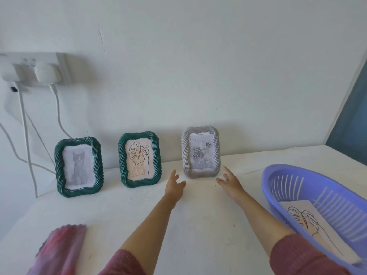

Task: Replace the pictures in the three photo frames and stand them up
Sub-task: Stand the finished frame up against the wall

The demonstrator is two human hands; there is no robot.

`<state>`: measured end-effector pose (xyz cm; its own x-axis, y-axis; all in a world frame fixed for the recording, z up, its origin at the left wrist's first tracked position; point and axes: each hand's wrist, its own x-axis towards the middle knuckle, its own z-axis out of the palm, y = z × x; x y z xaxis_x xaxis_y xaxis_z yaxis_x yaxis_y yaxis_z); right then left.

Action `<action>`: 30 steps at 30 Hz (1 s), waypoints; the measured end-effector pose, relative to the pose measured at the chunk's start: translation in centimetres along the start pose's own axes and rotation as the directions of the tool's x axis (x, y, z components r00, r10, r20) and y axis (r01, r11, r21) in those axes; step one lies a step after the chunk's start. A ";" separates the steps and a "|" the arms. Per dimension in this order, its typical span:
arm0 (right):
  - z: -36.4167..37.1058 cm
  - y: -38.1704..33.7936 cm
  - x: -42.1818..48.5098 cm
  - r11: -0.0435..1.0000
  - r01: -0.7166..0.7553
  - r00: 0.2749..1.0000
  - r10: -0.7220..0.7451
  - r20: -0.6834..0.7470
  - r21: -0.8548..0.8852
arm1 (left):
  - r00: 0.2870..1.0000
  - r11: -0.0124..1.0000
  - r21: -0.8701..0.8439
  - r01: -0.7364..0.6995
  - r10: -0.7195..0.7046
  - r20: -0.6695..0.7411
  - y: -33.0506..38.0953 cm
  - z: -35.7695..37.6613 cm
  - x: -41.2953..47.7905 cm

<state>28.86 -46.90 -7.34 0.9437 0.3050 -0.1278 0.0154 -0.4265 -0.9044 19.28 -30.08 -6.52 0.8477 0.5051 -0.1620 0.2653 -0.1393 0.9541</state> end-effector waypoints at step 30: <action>1.2 1.1 2.4 0.992 0.033 0.999 -0.037 0.027 0.118 | 0.999 0.999 0.006 -0.050 0.050 -0.001 -0.6 0.6 2.9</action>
<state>30.71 -45.62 -9.16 0.9332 0.3434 -0.1056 0.0074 -0.3123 -0.9500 21.88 -29.07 -7.69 0.8595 0.4983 -0.1138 0.2254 -0.1697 0.9594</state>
